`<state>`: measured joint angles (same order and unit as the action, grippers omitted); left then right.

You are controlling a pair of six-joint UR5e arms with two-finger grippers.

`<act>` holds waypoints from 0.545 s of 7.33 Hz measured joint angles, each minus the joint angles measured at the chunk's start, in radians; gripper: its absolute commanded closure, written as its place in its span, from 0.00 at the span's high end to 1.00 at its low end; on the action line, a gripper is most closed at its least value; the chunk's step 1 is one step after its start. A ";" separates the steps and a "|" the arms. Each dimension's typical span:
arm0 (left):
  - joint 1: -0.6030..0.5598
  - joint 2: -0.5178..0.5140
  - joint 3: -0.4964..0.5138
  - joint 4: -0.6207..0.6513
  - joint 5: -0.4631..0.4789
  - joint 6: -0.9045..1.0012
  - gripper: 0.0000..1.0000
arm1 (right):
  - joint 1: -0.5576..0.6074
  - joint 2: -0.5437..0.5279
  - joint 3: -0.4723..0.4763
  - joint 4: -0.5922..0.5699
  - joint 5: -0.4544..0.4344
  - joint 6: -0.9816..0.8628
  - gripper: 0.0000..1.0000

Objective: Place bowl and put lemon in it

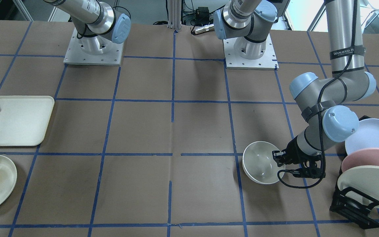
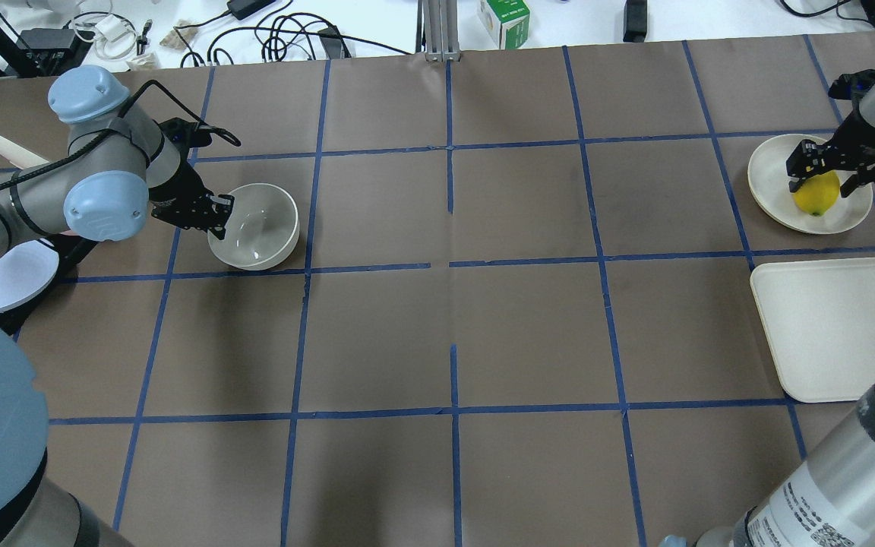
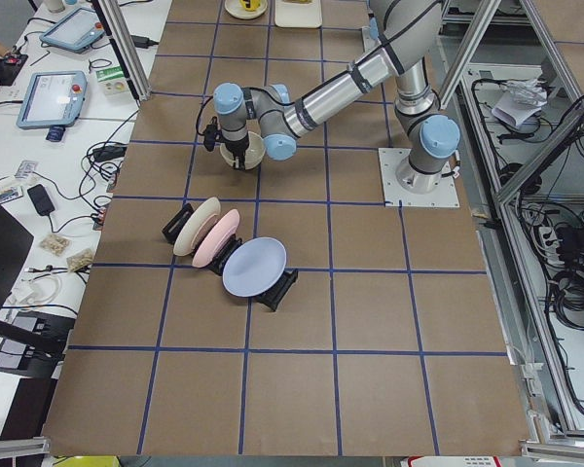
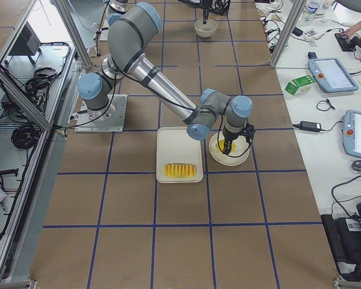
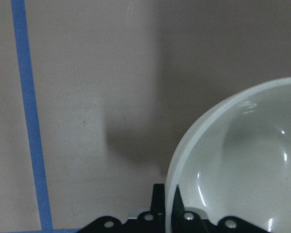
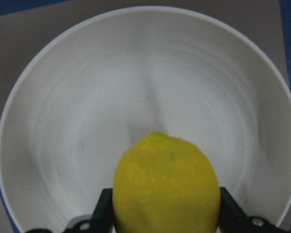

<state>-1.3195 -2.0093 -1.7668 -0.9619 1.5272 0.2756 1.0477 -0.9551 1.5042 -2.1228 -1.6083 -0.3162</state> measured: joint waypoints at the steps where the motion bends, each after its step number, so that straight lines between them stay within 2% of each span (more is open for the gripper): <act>1: 0.000 0.007 0.000 -0.001 -0.003 -0.002 0.00 | 0.000 -0.002 -0.002 0.005 0.001 0.003 0.00; 4: -0.012 0.085 0.010 -0.058 -0.016 -0.013 0.00 | 0.003 -0.048 -0.030 0.051 -0.002 0.004 0.00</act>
<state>-1.3314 -1.9248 -1.7564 -1.0202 1.5108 0.2622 1.0504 -1.0028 1.4741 -2.0721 -1.6100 -0.3126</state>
